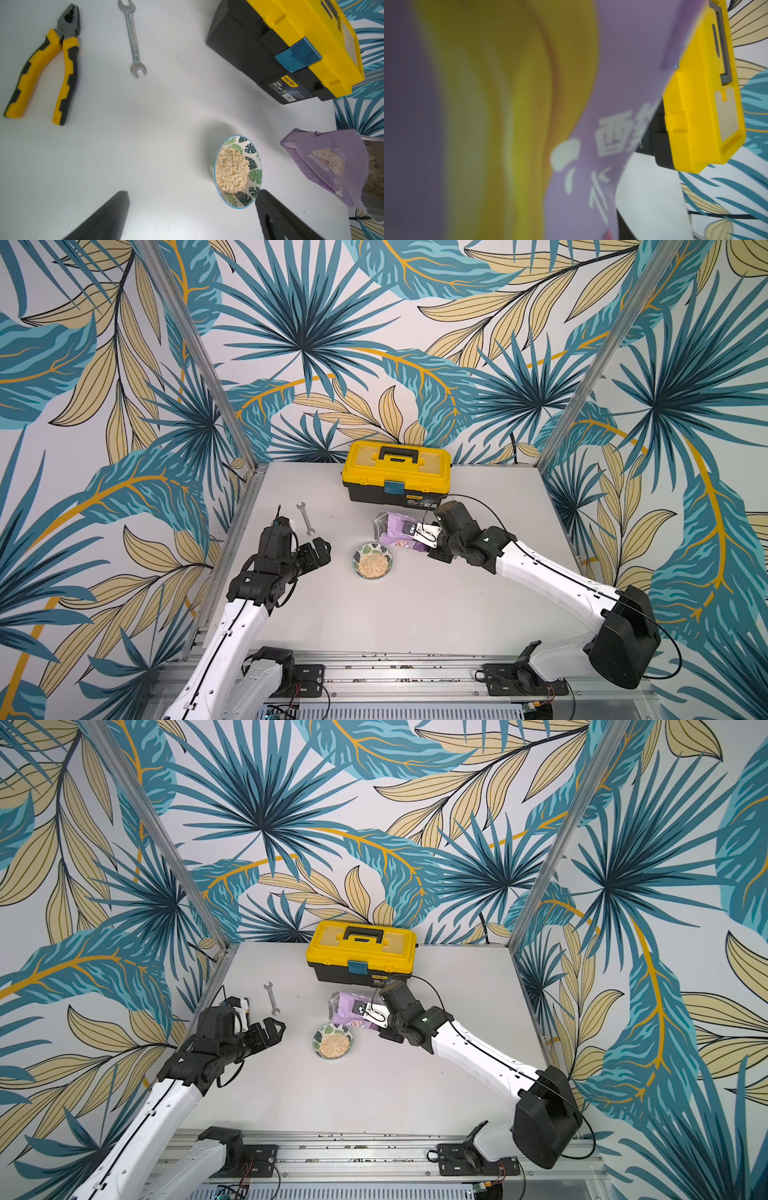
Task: Pour the oats into the breakfast bowl
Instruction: Place the oats bag at the center of the board.
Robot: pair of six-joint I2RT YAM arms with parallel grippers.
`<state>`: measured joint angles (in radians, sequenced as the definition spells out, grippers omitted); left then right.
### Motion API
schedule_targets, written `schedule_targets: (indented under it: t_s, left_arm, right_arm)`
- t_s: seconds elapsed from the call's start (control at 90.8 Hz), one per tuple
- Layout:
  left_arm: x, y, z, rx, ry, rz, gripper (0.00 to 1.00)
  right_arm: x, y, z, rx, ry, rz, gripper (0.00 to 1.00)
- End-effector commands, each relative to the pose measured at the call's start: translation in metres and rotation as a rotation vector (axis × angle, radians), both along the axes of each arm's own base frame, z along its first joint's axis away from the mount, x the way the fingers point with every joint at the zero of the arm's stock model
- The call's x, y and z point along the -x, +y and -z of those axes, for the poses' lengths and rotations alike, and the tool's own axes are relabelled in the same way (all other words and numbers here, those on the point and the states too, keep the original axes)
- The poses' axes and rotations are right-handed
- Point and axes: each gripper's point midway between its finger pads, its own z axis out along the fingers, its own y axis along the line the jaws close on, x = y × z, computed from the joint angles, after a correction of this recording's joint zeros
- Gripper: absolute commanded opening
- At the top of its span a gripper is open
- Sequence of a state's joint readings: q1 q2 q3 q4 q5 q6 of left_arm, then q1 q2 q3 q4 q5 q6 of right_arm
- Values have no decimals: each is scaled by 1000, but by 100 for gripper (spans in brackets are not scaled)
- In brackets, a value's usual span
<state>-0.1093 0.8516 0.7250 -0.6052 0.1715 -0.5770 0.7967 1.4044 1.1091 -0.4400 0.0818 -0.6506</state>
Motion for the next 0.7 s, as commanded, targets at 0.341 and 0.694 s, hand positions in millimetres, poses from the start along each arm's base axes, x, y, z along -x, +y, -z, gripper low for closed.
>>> schedule_targets:
  t_s: [0.341, 0.694]
  left_arm:
    - [-13, -6, -55, 49, -237, 27, 100]
    - [-8, -11, -51, 49, -252, 66, 100]
  right_arm:
    - [22, 6, -61, -839, 158, -73, 2]
    - [36, 2, -12, -958, 155, -122, 13]
